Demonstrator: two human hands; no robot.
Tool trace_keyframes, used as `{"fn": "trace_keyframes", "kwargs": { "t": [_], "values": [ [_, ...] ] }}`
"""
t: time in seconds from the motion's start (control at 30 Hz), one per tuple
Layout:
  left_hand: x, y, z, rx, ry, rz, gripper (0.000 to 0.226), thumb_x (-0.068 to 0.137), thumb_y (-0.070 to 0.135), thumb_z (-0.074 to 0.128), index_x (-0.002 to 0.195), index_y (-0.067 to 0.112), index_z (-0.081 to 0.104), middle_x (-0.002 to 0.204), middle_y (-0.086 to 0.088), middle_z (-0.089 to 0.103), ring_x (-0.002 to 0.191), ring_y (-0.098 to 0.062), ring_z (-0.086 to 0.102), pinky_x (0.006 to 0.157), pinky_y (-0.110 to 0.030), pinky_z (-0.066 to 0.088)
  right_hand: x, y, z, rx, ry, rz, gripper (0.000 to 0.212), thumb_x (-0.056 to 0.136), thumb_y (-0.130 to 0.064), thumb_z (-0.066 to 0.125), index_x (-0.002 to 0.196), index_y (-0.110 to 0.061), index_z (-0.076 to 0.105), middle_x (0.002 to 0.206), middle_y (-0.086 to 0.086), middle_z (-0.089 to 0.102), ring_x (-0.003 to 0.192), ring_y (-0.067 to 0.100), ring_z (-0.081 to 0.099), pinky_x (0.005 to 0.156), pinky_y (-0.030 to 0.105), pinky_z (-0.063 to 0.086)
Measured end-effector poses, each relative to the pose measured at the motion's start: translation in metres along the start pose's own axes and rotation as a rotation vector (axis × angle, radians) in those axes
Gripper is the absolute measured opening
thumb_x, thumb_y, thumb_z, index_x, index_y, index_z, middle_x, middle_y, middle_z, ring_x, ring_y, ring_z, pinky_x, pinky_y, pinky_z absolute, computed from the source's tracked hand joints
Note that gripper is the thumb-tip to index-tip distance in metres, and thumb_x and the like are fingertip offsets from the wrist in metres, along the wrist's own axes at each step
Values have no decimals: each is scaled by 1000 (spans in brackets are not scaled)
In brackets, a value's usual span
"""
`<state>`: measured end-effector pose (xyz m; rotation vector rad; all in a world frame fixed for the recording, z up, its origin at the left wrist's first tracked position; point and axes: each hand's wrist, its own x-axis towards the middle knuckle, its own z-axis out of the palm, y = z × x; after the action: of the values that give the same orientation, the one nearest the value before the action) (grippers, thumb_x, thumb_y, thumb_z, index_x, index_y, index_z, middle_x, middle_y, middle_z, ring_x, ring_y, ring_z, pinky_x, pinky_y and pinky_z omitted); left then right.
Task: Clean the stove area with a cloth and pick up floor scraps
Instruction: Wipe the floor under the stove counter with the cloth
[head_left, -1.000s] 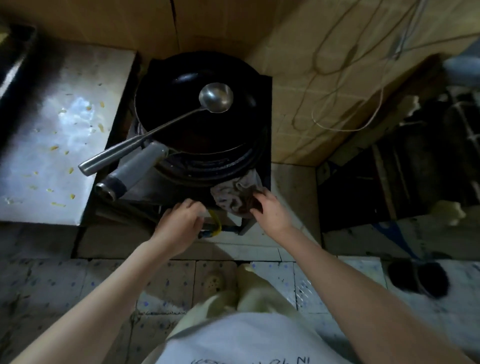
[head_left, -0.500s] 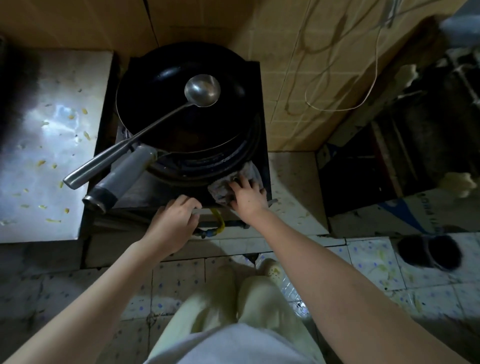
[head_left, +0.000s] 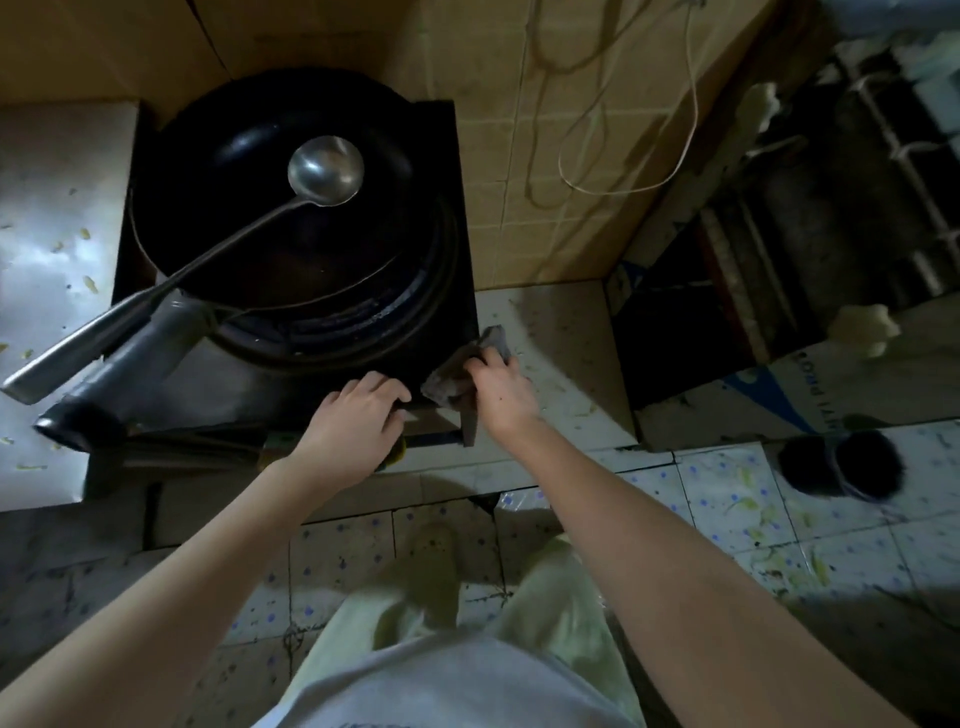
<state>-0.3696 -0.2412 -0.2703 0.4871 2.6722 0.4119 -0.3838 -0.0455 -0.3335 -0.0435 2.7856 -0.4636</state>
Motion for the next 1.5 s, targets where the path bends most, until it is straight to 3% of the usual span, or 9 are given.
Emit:
{"fn": "trace_keyframes", "kwargs": {
  "t": [0.33,0.57,0.93,1.13,1.23,1.3,1.5],
  "values": [
    [47,116,37,-41,-9,-67,26,97,27,40,120,23,52,123,1,49,112,-21,48,92,-37,36,-30,171,-54,43,28,177,43,87,2,44,127,-13,50,129,12,44,116,37,42,87,44,47],
    [78,172,71,-88,36,-91,25,97,25,42,120,24,51,122,1,50,112,-19,49,91,-35,38,-31,271,-80,68,35,196,39,89,-1,45,125,-12,52,130,11,45,112,36,43,85,47,49],
    [151,183,101,-39,52,-122,24,95,20,41,117,19,52,118,-4,52,111,-27,50,89,-41,40,2,299,-42,220,63,269,37,87,-2,49,123,-11,54,125,13,47,110,35,46,88,44,48],
    [194,180,149,-81,-34,-198,35,94,15,43,129,20,45,128,-2,48,117,-25,49,93,-41,42,48,320,0,240,67,299,36,88,-4,51,123,-11,54,124,13,49,110,34,50,90,42,50],
    [224,172,181,-107,-11,-151,34,96,19,40,130,20,44,128,-1,46,116,-25,49,89,-34,39,76,336,27,231,35,231,37,88,-7,51,124,-14,54,121,11,49,111,34,51,90,40,49],
    [247,165,199,-145,-7,-191,37,96,20,40,133,22,41,133,-2,43,118,-27,48,96,-38,37,99,347,45,197,30,195,38,88,-7,50,126,-15,53,123,9,48,112,33,50,91,39,48],
    [295,138,247,-132,159,-198,33,98,21,42,130,24,46,129,3,46,119,-20,48,98,-35,41,166,376,100,224,84,192,41,88,-8,50,128,-17,52,126,9,49,111,31,52,90,36,47]
  ]
}}
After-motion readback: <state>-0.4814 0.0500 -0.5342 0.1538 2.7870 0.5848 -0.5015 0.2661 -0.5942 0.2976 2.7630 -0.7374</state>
